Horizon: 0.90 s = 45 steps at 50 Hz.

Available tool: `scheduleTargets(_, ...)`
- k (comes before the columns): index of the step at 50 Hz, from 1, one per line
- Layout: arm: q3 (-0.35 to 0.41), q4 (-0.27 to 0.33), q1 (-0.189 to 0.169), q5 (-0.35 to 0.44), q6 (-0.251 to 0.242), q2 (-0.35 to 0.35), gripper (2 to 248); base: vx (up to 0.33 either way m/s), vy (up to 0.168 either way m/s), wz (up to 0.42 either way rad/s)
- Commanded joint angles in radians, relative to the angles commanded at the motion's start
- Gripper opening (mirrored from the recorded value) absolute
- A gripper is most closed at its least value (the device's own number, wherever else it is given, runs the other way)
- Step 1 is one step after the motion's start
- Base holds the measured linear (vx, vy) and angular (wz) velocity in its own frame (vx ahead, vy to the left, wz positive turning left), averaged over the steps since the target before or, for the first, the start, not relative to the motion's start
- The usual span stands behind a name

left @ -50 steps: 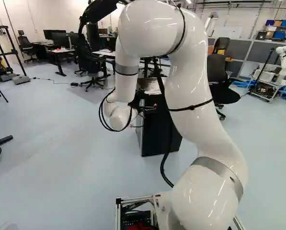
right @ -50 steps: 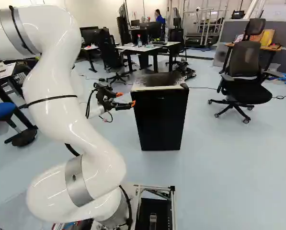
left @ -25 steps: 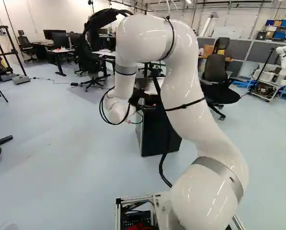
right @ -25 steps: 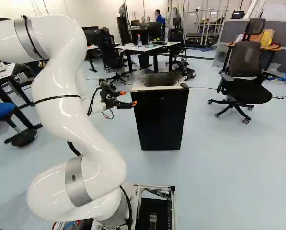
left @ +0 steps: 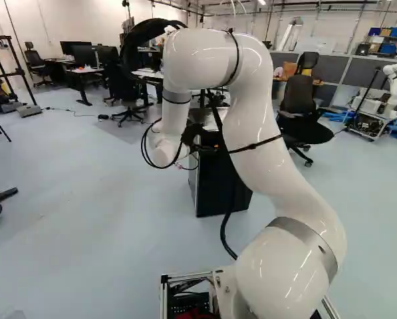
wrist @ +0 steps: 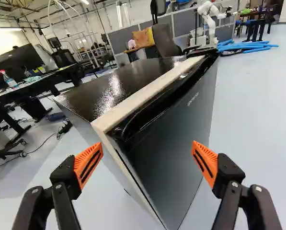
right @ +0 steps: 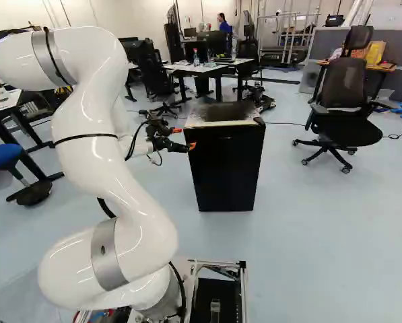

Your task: Grab a drink from the fridge

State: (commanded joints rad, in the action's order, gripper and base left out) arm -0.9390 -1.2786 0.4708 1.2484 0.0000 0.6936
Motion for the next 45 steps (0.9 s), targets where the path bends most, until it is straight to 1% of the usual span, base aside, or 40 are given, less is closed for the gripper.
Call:
scheduleTargets(14, -0.007, 0.000, -0.005, 0.000, 0.000, 0.004, 247, 0.000, 0.000, 0.000)
scheduleTargets(16, -0.007, 0.000, -0.005, 0.000, -0.006, 0.004, 247, 0.000, 0.000, 0.000)
scheduleTargets(21, -0.007, 0.000, -0.005, 0.000, -0.041, 0.004, 247, 0.000, 0.000, 0.000)
scheduleTargets(29, -0.007, 0.000, -0.005, 0.000, -0.117, 0.004, 247, 0.000, 0.000, 0.000)
scheduleTargets(45, -0.007, 0.000, -0.005, 0.000, -0.117, 0.004, 247, 0.000, 0.000, 0.000)
